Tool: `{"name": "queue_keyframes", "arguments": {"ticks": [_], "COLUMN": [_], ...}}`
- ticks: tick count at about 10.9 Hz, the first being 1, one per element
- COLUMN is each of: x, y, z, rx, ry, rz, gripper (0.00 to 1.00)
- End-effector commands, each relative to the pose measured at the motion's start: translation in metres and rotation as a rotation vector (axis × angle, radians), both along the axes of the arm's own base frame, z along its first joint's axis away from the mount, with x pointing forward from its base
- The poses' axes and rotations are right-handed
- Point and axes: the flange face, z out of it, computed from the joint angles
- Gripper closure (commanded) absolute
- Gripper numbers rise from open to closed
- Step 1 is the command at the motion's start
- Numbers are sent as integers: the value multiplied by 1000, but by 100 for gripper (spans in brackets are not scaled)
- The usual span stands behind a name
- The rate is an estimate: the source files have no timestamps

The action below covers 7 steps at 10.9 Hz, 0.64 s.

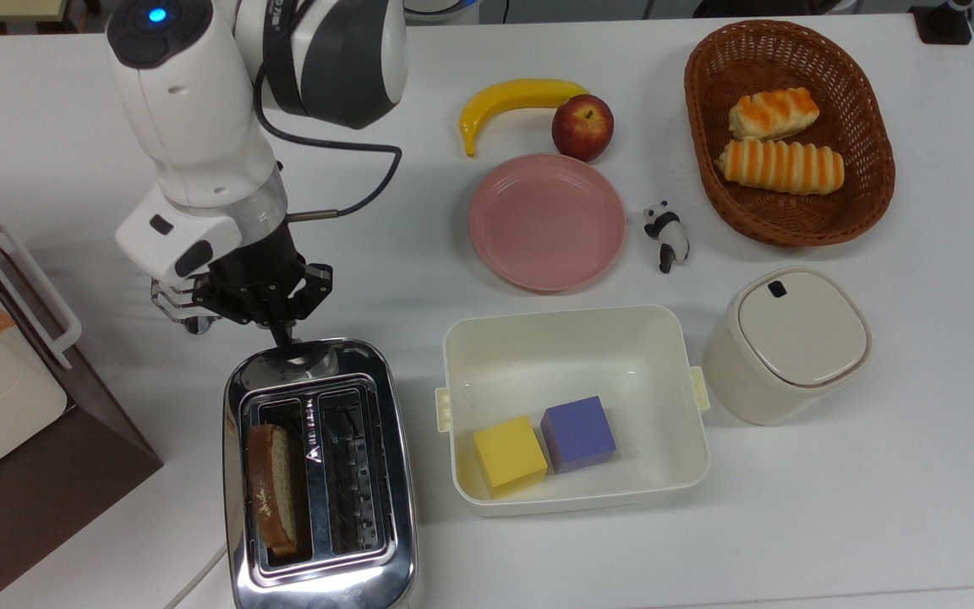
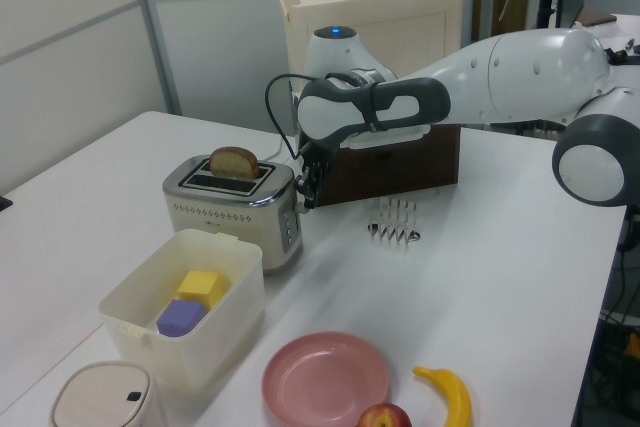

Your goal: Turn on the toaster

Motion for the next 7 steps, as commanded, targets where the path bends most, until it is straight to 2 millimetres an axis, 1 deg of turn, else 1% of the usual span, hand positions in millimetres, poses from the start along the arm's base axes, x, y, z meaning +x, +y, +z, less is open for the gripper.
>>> {"name": "queue_keyframes", "arguments": {"ticks": [1,2,3,4,5,6,7], "x": [2,2,4,8,14,14,14], "y": [13,14,15,19,20,20,19], "z": [-22,-24,-36,-44,-44,-57,-62], "rx": [17,16,16,13,2,1,-5], "ry": [10,12,27,6,-54,-48,-41], "rz": [-2,1,6,10,5,4,6], "gripper": [100,100,100,100,100,100,100]}}
